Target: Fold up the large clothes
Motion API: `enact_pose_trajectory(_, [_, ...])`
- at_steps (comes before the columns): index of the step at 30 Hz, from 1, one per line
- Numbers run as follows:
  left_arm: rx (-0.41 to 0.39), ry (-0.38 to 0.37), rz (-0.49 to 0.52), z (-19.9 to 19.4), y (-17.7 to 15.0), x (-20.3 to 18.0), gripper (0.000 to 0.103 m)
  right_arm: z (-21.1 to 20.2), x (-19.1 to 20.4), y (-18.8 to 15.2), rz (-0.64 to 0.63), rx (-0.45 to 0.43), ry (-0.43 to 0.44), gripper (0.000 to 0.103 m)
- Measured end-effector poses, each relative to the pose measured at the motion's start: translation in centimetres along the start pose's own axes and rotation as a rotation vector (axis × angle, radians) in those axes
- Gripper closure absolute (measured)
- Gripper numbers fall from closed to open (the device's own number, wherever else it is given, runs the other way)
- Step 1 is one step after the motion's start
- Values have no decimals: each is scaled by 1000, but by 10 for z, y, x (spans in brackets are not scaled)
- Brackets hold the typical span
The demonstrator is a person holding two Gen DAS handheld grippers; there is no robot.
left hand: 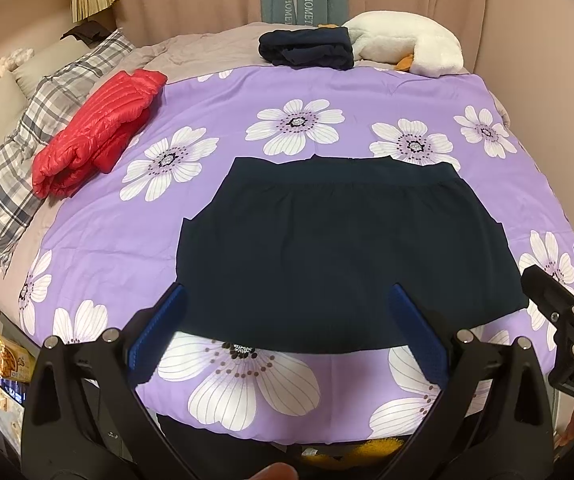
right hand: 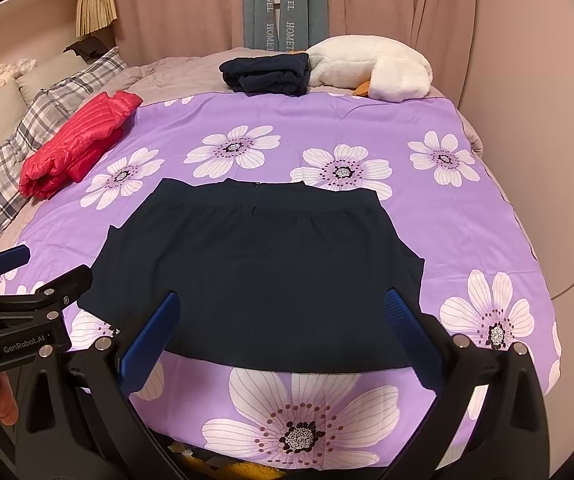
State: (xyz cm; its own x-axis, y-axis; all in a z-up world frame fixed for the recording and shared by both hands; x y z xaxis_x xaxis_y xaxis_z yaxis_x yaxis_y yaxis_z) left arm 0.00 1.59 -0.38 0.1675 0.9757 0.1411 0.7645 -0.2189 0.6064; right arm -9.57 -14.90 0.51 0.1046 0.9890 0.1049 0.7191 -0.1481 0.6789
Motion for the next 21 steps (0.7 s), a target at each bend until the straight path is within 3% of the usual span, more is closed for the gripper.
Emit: enact_pose_trajectory(21, [0,3,11,1,-1,1,2,2,-2,1,1,1,5,1])
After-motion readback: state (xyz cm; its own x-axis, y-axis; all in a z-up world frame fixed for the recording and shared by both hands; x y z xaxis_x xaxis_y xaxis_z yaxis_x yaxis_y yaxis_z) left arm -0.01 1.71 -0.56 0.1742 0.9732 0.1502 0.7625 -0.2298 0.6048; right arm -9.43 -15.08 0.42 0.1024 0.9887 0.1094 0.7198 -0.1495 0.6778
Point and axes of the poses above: each gripper's, at about its wrist camera, not at the fingertips, and z roughly the way its jaws point, x to its left, y to its top, the point moved 5 cm from there along z, roughly the way its jaws point, and after that the axes turned 8 degrees about z, right-handed, at the moved point
